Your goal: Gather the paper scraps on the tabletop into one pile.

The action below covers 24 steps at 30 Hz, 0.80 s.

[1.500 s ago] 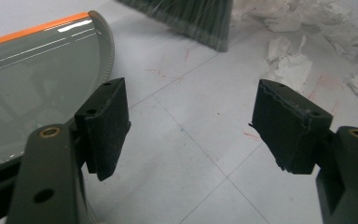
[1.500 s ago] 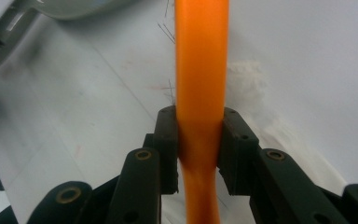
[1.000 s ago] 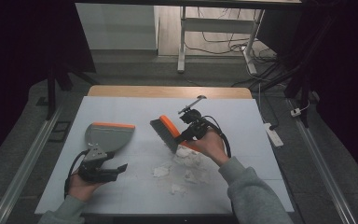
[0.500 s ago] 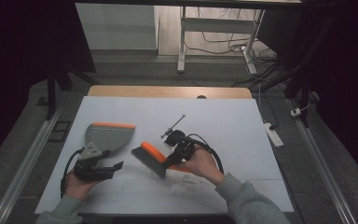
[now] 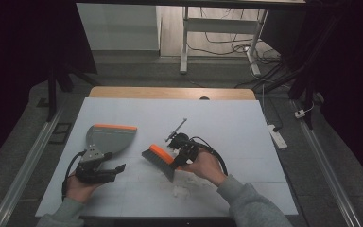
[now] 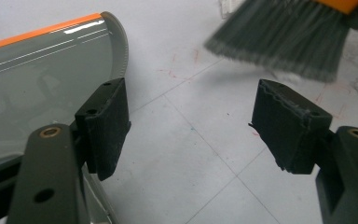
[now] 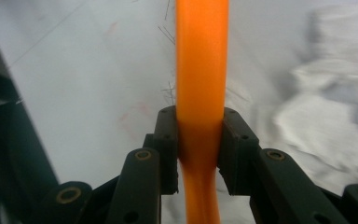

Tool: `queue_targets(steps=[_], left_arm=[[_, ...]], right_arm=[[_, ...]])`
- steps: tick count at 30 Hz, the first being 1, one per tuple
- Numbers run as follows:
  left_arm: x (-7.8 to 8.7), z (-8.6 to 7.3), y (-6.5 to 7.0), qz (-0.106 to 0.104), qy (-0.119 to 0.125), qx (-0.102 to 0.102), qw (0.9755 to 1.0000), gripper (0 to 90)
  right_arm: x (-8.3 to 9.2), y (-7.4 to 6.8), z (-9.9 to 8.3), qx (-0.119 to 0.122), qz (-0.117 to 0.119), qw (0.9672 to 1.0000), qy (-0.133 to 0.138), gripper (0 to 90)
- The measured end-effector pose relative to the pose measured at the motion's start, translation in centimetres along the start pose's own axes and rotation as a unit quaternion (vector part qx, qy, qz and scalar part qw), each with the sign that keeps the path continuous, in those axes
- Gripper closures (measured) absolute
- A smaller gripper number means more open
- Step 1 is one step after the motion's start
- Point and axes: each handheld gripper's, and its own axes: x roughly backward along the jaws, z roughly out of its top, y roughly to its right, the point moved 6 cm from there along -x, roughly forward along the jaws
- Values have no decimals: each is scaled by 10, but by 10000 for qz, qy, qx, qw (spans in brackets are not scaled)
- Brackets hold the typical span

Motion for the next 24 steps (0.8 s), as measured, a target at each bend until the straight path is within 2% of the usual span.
queue_targets(steps=[2,4,6,8,10,13,15,18,21,24], left_arm=[[0,0,0,8,-6,-10,10000,282],[0,0,-1,17,2,13,10000,282],[0,0,-2,24,3,26,10000,282],[0,0,-1,22,-1,24,10000,282],[-1,0,0,12,-5,3,10000,282],[-1,0,1,-2,-13,-16,10000,282],[-1,0,0,-3,-7,-9,10000,282],[-1,0,-1,3,-5,8,10000,282],[-2,0,0,4,-15,-2,10000,282],[-1,0,1,9,-25,-24,10000,282]], right_arm=[[4,8,-2,-50,-197,9998,37,711],[7,15,-3,-124,-269,9995,53,711],[11,20,-4,-101,-453,9989,101,711],[14,22,-5,-133,-494,9986,130,711],[20,23,-6,-103,-436,9986,264,711],[37,19,-4,-112,-266,9977,621,711],[51,17,-5,-22,-273,9965,794,711],[69,18,-10,-34,-299,9945,1007,712],[79,12,-19,143,-264,9946,990,711],[75,-2,-29,367,-130,9961,792,711]])
